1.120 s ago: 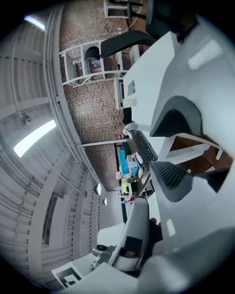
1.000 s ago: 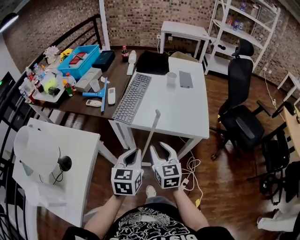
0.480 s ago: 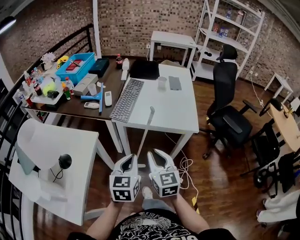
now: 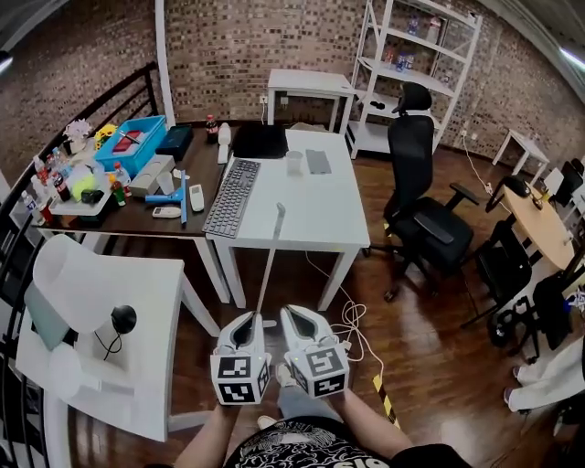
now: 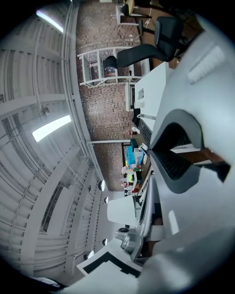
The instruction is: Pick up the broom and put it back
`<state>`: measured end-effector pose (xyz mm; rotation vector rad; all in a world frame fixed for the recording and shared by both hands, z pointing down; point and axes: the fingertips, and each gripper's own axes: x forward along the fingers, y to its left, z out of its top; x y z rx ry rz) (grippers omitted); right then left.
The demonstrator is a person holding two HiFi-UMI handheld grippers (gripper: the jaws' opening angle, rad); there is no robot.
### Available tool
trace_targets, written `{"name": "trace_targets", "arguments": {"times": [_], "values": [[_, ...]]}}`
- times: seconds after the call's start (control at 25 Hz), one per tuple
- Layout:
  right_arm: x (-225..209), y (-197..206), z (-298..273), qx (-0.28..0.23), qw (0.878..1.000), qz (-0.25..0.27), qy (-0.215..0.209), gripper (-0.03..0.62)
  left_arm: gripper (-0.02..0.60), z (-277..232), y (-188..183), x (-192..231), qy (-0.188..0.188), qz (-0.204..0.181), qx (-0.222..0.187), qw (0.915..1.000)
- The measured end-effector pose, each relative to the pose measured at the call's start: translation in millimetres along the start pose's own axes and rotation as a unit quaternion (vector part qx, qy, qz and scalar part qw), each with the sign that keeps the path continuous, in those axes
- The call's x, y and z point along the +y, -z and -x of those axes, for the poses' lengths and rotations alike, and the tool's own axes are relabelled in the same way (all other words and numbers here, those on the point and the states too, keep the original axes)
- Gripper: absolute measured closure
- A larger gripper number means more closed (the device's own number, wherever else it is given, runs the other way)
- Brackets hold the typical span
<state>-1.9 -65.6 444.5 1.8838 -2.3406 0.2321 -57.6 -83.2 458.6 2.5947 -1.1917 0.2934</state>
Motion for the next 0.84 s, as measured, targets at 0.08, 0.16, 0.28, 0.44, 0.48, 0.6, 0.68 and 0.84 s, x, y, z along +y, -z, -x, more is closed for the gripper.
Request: {"name": "trace_targets", "arguments": {"times": [0.08,0.16,0.28,0.44,0.48,0.6,0.68,0.84], "values": [[4.3,-1.3,6.0,-0.003,1.000,-0.003,0.001,0.594,0.577,7.0,-0.3,-0.7,0.002,-0.002,-0.004,1.0000],[6.5,0.1,10.2,-0.003,1.000,-0.005,0.003,0.594,0.577,11.7,-1.4,-0.7,0.004,-0.004,-0.009,0.9999],[9.7,5.2,14.3,0.002,1.000,-0.007,0.008,0.594,0.577,17.9,0.4,0.0,0.007,-0.003,-0.011,0.9999],[12.6,9.6,13.9,0.007,1.000,-0.010,0.010,0.594,0.577,22.6,4.9,3.3,0.007,0.000,-0.007,0.9999],[13.5,9.8,13.4,0.007,1.000,-0.011,0.008,0.594,0.577,23.0,6.1,4.4,0.007,0.000,-0.005,1.0000],[17.1,7.6,12.3,0.002,1.000,-0.010,0.001,0.594,0.577,23.4,6.7,6.7,0.003,-0.002,-0.005,1.0000],[19.0,5.4,11.8,-0.001,1.000,-0.011,-0.004,0.594,0.577,23.0,5.1,6.8,0.001,-0.002,-0.005,1.0000],[18.1,3.5,14.3,-0.004,1.000,-0.012,-0.008,0.594,0.577,21.4,2.9,1.9,0.003,-0.002,-0.005,1.0000]]}}
